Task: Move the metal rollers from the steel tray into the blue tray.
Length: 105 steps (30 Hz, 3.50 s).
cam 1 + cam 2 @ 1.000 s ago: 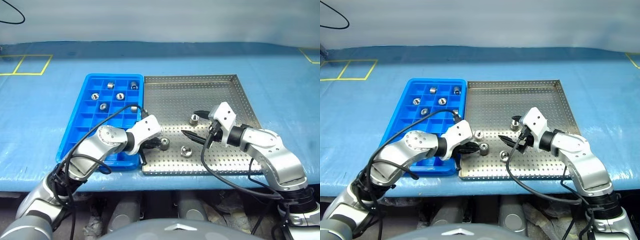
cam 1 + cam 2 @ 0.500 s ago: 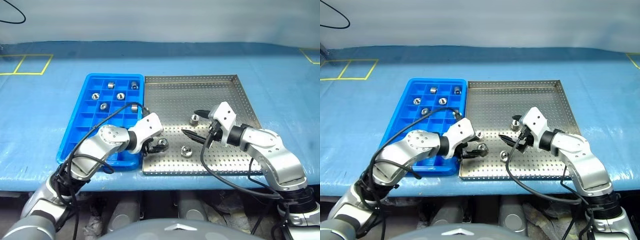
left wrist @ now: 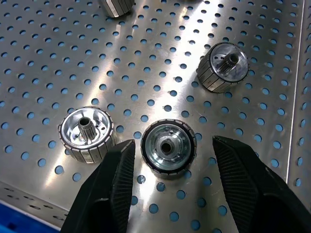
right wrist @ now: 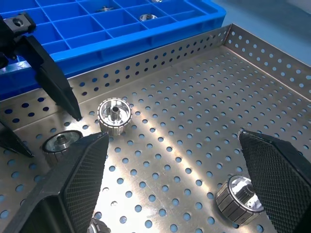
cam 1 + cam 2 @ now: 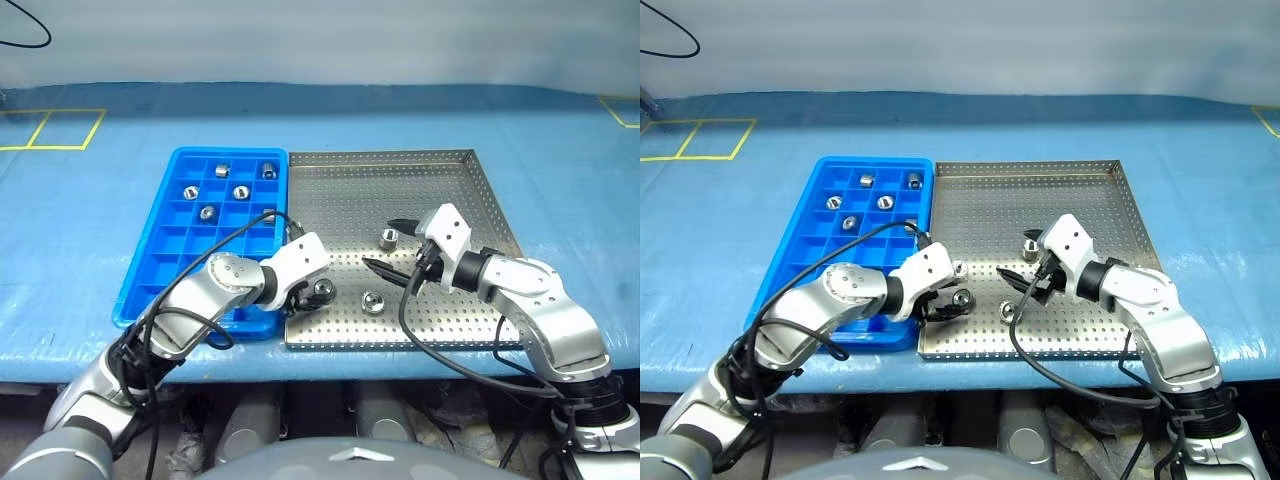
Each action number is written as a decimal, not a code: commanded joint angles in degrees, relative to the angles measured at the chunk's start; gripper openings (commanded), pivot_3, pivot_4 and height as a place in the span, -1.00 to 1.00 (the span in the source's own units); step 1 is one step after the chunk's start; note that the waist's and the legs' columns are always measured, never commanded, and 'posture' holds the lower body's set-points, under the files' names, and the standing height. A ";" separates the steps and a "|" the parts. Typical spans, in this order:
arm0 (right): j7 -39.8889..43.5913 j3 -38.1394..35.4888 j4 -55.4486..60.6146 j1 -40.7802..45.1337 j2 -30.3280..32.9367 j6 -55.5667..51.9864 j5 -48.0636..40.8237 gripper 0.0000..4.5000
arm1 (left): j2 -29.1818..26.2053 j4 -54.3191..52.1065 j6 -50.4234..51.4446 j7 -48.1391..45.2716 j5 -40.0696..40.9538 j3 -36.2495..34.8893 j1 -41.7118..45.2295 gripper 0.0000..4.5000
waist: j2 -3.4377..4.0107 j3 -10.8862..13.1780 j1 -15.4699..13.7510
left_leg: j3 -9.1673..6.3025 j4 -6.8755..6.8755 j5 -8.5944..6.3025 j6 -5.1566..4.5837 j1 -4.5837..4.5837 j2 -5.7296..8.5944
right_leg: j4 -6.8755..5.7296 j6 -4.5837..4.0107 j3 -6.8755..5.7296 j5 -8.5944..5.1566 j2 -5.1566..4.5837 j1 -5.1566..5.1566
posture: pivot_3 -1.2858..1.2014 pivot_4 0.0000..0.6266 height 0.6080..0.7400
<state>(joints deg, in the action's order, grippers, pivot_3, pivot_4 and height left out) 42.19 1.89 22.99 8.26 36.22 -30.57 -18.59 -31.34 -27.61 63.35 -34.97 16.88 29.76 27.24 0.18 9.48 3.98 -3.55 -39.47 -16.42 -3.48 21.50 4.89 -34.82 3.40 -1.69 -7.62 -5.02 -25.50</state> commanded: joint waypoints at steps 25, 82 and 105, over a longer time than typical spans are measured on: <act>-0.35 -0.36 0.25 1.46 -1.38 1.91 0.36 1.00 | 3.31 7.33 -2.04 -0.75 -2.42 4.49 1.58 0.15 | 0.01 -0.01 0.36 | 0.00 -0.02 -0.10 -0.17 -0.02 -0.02 | -0.02 0.02 0.02 0.02 0.02 0.00 | -0.14 -0.52 1.00; 12.67 10.18 -2.87 10.97 -9.18 2.07 -7.06 1.00 | 4.35 -7.14 8.74 27.54 -2.50 -47.40 -14.06 -0.26 | -0.30 0.10 -4.02 | -0.20 -0.04 -0.04 0.61 -0.04 -0.45 | -0.04 -0.43 -0.09 0.13 0.57 -0.03 | 0.03 -0.52 1.00; 9.20 9.18 -0.82 9.35 -8.47 2.15 -7.04 1.00 | 7.30 3.62 1.21 31.17 -7.35 -41.94 -6.57 0.90 | -0.33 0.12 -3.30 | -0.19 -0.01 -0.04 0.65 -0.03 -0.47 | -0.03 -0.51 -0.07 0.17 0.57 -0.07 | -0.01 -0.52 1.00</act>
<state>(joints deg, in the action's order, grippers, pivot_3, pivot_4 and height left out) 51.56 12.34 20.44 17.19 27.57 -29.00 -25.11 -24.07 -20.70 66.51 -4.66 10.10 -10.75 19.14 -0.15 9.60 0.68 -3.75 -39.48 -16.46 -2.83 21.46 4.42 -34.85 2.89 -1.76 -7.44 -4.45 -25.57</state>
